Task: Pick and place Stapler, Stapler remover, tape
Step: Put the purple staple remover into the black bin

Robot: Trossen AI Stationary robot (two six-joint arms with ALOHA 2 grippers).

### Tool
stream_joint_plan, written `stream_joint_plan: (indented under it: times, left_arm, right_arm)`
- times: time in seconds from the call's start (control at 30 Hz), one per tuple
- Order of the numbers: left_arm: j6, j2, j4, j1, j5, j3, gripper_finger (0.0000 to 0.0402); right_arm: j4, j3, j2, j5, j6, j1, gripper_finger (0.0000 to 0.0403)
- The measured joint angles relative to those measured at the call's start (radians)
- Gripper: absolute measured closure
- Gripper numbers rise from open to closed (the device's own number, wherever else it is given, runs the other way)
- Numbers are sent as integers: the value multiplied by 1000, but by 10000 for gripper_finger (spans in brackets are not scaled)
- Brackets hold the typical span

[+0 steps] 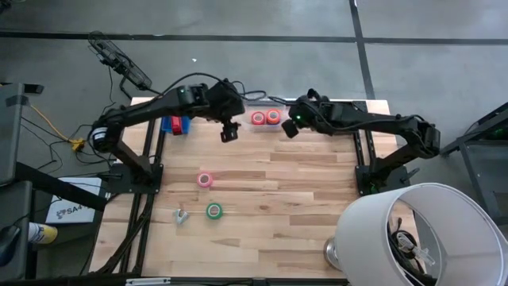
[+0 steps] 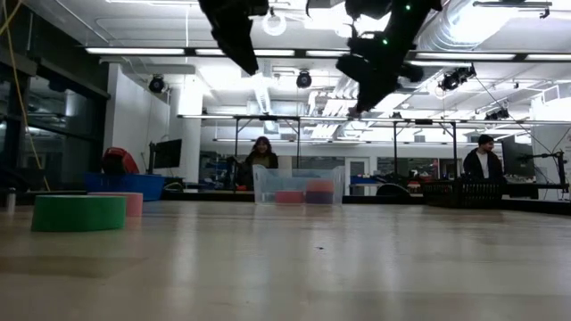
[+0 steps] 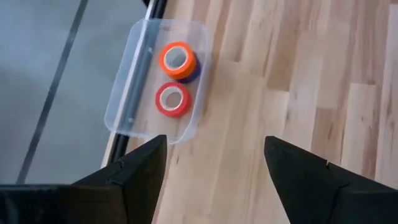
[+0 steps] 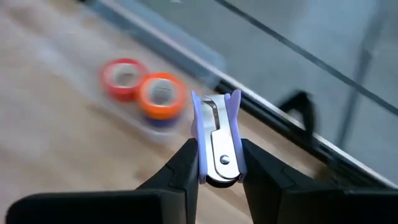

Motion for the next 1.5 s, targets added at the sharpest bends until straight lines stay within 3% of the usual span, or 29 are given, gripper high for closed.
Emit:
stream_joint_plan:
  times: [0.33, 0.53, 0.8, 1.13, 1.5]
  left_arm:
    - [43, -9, -59, 85, 75, 0, 135]
    - [104, -9, -81, 104, 99, 0, 135]
    - [162, -9, -117, 101, 168, 0, 135]
    - [191, -24, -172, 101, 166, -16, 135]
    - [189, -108, -165, 116, 179, -128, 135]
  right_arm:
    - [-224, 0, 19, 241, 387, -56, 317]
    - [-279, 0, 58, 312, 578, -108, 317]
    - [-353, 0, 160, 331, 815, -155, 317]
    - [-541, 0, 260, 293, 1230, -228, 317]
    - [-539, 0, 316, 257, 1417, -342, 317]
